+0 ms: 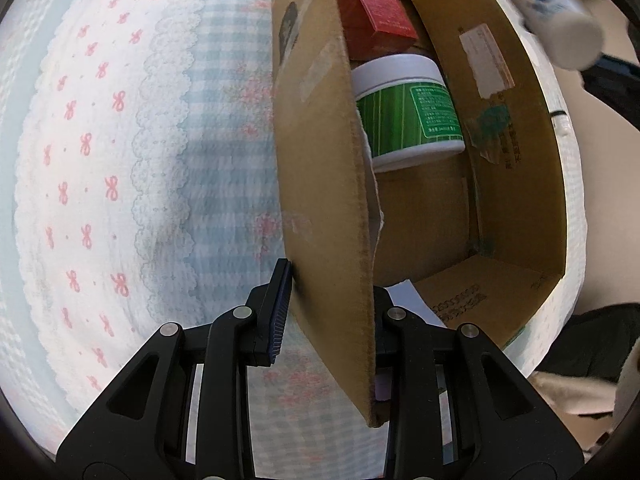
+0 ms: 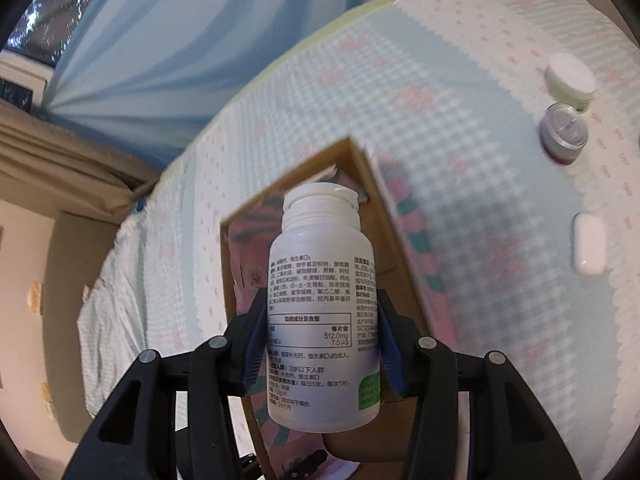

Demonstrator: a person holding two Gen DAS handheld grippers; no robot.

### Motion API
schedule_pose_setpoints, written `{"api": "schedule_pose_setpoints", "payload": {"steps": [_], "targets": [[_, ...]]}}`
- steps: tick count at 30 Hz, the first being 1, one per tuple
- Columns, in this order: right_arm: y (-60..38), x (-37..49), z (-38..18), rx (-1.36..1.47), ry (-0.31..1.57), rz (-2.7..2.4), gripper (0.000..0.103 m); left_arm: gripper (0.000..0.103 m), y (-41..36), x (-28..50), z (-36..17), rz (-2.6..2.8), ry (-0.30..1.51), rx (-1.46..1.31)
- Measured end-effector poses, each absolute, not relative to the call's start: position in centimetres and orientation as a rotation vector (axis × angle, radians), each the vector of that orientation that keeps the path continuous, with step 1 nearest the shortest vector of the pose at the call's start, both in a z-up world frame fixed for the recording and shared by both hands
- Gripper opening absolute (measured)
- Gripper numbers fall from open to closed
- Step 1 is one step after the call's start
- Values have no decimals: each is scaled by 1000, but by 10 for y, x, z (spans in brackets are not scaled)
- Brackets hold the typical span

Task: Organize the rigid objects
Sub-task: 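Carry the white pill bottle with the right gripper and release it into the brown box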

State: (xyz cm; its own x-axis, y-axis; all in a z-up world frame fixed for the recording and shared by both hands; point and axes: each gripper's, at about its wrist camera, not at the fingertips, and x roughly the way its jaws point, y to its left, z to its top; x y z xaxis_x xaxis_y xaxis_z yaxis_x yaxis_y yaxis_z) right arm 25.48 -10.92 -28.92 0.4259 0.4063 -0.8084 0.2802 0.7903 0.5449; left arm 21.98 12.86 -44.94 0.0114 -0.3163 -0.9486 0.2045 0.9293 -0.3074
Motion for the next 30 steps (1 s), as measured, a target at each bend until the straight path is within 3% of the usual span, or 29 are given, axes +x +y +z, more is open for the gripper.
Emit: {"api": "schedule_pose_setpoints", "payload": {"steps": [12, 13, 15, 16, 17, 30], "targets": [[-73, 264, -313, 529, 1222, 22, 46, 26, 125, 219, -447, -424, 1499, -69], [-73, 265, -311, 521, 1214, 21, 50, 26, 125, 219, -447, -425, 1499, -66], [-73, 263, -307, 510, 1193, -4, 76, 26, 124, 219, -447, -424, 1499, -66], [-74, 262, -304, 514, 1180, -8, 100, 26, 124, 219, -447, -425, 1495, -65], [-75, 262, -302, 512, 1177, 0, 103, 26, 123, 219, -446, -427, 1492, -66], [-90, 243, -290, 463, 1207, 5, 103, 26, 121, 217, -447, -423, 1497, -72]]}}
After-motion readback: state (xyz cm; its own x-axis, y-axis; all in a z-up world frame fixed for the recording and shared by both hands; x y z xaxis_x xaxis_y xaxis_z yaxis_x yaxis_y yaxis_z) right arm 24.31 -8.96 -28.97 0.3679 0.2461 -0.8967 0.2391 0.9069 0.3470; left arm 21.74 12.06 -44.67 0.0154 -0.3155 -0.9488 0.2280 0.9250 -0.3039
